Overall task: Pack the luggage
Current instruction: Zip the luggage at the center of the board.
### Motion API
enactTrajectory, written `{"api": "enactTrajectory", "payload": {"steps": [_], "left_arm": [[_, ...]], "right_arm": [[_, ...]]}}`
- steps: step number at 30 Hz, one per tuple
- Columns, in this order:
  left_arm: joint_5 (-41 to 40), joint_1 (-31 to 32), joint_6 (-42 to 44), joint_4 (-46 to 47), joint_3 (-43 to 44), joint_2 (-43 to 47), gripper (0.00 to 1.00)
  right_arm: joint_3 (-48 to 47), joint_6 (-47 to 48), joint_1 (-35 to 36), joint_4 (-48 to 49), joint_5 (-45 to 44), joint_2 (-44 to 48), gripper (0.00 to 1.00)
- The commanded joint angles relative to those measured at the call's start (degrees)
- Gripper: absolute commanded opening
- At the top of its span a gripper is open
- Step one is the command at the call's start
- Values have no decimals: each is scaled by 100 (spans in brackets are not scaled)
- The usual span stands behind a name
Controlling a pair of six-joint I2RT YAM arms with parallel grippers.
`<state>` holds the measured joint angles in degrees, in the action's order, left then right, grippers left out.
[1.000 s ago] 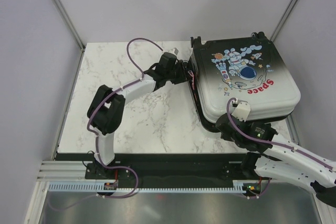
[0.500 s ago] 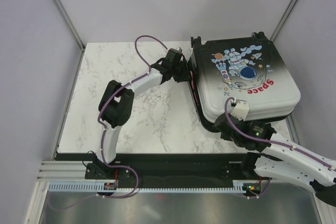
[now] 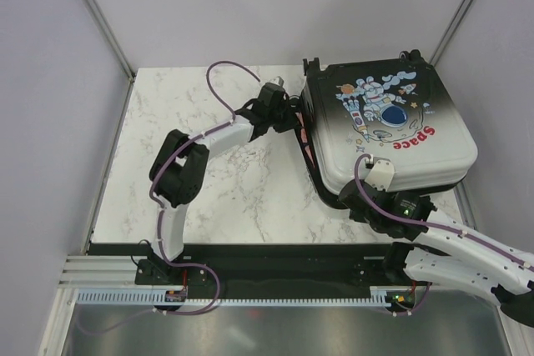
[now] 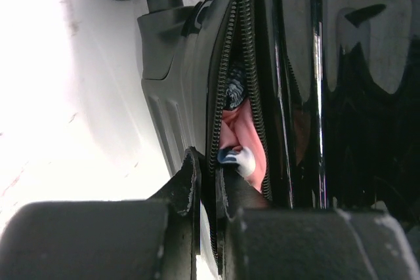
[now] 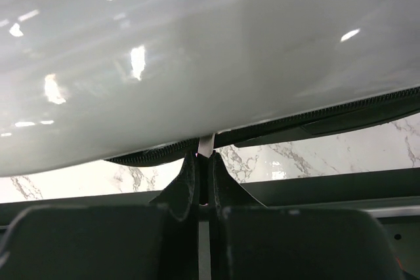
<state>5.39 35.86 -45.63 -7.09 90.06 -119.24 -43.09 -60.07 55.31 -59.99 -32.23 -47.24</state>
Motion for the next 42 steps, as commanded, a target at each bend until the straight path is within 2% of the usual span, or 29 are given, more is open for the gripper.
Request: {"api": "enactTrajectory", "payload": {"steps": [1, 8, 13, 17, 20, 24, 27, 30, 34, 38, 42], "left_arm": [[-309, -8, 441, 94, -892, 655, 2], [-504, -158, 212, 524, -2894, 2044, 2], [-512, -184, 107, 516, -3705, 2764, 2], [-512, -184, -156, 455, -4521, 3703, 2], [-688, -175, -315, 157, -4935, 4223, 2], [-811, -79, -709, -117, -5551, 5241, 2], [-916, 166, -1087, -213, -5946, 5630, 2], [-1179, 430, -1238, -345, -5939, 5842, 2], [-1495, 650, -1352, -442, -5579, 5615, 2], [-1795, 721, -1528, -451, -5193, 5333, 2], [-2164, 721, -1704, -521, -5025, 5209, 2]], "right_arm": [[231, 162, -29, 461, -126, -346, 0], [222, 523, -29, 936, 41, -751, 0], [284, 777, -20, 1375, 243, -1014, 0], [327, 988, -29, 1648, 217, -1243, 0], [459, 1199, -73, 1876, 173, -1331, 0], [670, 1437, -178, 2236, 234, -1261, 0], [802, 1568, -187, 2324, 348, -1042, 0], [934, 1736, -187, 2369, 585, -708, 0], [943, 2192, -117, 2544, 1042, -129, 0], [514, 2578, 93, 2527, 1341, -293, 0], [179, 2589, 331, 2614, 1570, -593, 0]]}}
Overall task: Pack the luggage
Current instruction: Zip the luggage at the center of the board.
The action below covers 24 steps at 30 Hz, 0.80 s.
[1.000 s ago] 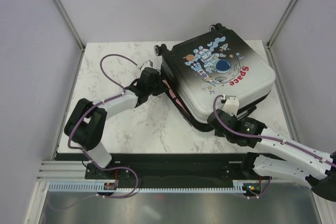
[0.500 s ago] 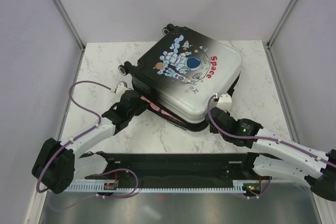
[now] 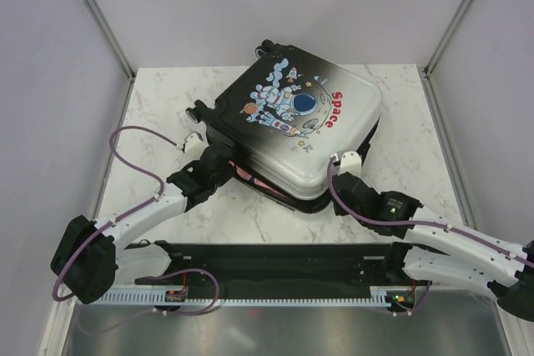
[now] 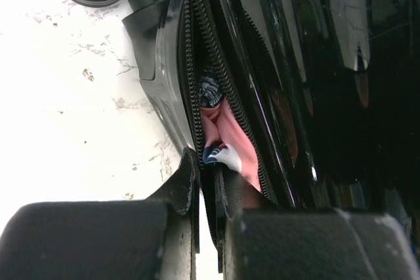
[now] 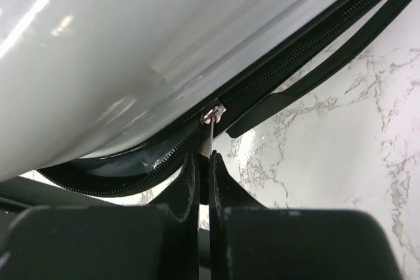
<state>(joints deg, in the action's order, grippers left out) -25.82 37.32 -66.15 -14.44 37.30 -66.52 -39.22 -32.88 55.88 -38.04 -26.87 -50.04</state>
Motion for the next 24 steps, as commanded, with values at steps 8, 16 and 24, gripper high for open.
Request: {"api": "enactTrajectory", "payload": {"steps": [8, 16, 24], "left_arm": [[649, 575, 102, 204, 348, -274, 2], [517, 574, -29, 204, 384, -502, 2], [385, 575, -249, 196, 401, -669, 2]], "right_arm": [[-867, -87, 731, -26, 1202, -507, 0], [-1263, 1, 828, -380, 1904, -418, 0], [-1395, 440, 890, -265, 2589, -515, 0]]}}
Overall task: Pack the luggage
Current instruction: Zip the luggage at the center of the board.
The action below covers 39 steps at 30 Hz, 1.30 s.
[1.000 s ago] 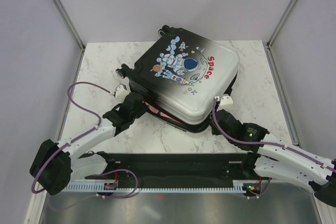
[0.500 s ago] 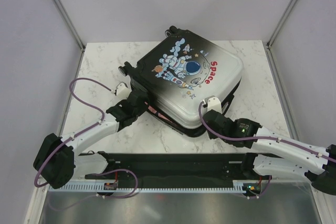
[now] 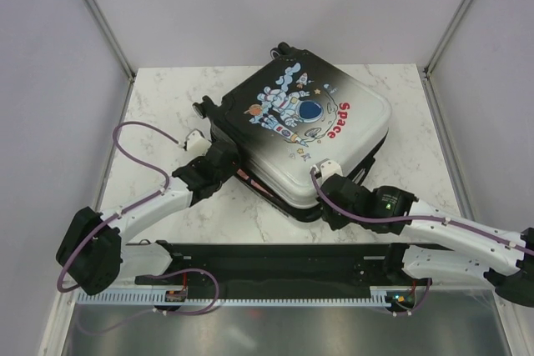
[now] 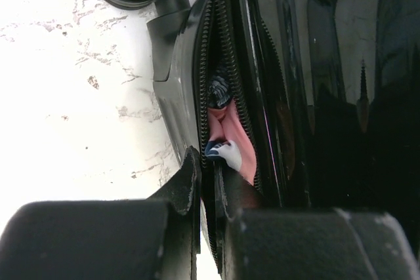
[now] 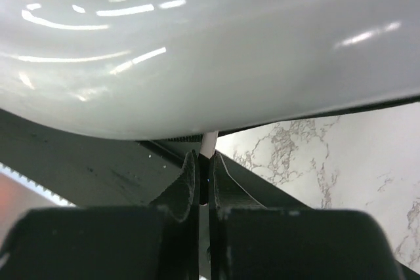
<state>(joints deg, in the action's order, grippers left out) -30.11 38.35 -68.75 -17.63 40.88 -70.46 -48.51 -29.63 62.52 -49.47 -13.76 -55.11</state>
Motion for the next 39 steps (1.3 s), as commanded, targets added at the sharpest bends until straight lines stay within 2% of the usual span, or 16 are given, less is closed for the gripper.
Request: {"api": "enactTrajectory", "payload": {"steps": [1, 7, 17, 27, 30, 31, 33, 34, 39], "left_arm": [[805, 481, -33, 523, 77, -284, 2], [708, 516, -112, 524, 166, -407, 2], [480, 560, -174, 462, 289, -601, 2], [269, 560, -534, 242, 605, -1014, 2], [251, 560, -464, 225, 623, -1075, 2], [251, 560, -472, 216, 588, -1058, 2], [251, 560, -560, 225, 404, -927, 2], [251, 551, -595, 242, 325, -856, 2], [84, 472, -272, 251, -71, 3, 2]], "right_arm": [[-527, 132, 243, 904, 1314, -34, 0], [-896, 414, 462, 1027, 1779, -333, 0], [-1432, 668, 673, 1370, 2070, -746, 0], [-1828, 976, 788, 1459, 3116, -1090, 0], [-1916, 994, 788, 1125, 2775, -853, 0], [-1977, 942, 788, 854, 2156, -791, 0], [-2126, 715, 788, 677, 1599, -545, 0], [-2162, 565, 788, 458, 952, -457, 0], [-2076, -278, 770, -509, -468, -167, 0]]}}
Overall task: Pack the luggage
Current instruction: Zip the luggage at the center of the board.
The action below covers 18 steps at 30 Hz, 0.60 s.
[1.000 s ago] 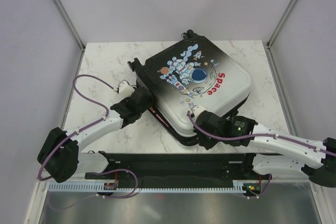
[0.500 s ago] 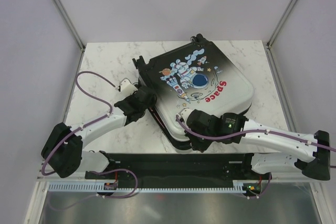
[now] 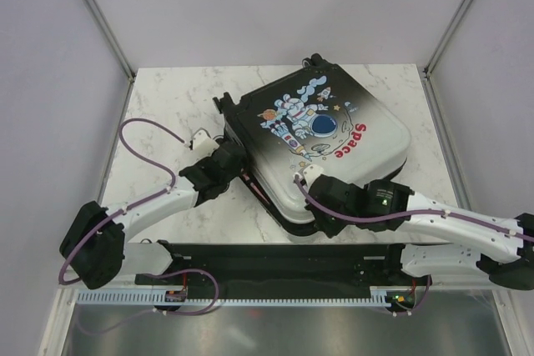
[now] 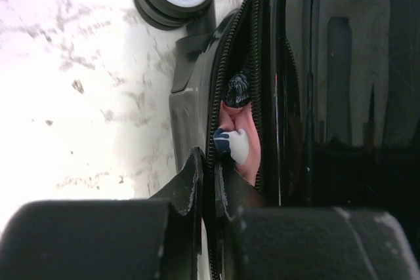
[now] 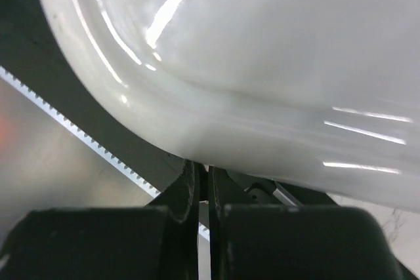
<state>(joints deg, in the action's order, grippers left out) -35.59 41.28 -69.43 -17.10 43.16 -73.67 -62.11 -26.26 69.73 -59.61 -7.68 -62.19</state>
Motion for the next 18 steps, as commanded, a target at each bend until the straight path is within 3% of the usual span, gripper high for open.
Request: {"api": "enactTrajectory", "payload": {"steps": [1, 4, 9, 16, 17, 18], "left_arm": [[667, 153, -116, 190, -343, 423, 2], [930, 144, 113, 251, -545, 782, 2], [1765, 144, 727, 1286, -888, 995, 2], [2758, 188, 1511, 1526, -124, 643, 2], [2803, 188, 1546, 1491, -10, 635, 2], [2830, 188, 1616, 1464, 26, 608, 2]], "right_arm": [[-628, -739, 40, 425, -1321, 559, 0], [-128, -977, -56, 547, -1762, 699, 0], [636, -1056, -408, 1117, -1746, 796, 0], [814, -1285, -698, 1233, -1921, 788, 0], [745, -1294, -768, 1207, -1939, 796, 2], [718, -1398, -821, 1067, -1991, 779, 13]]}}
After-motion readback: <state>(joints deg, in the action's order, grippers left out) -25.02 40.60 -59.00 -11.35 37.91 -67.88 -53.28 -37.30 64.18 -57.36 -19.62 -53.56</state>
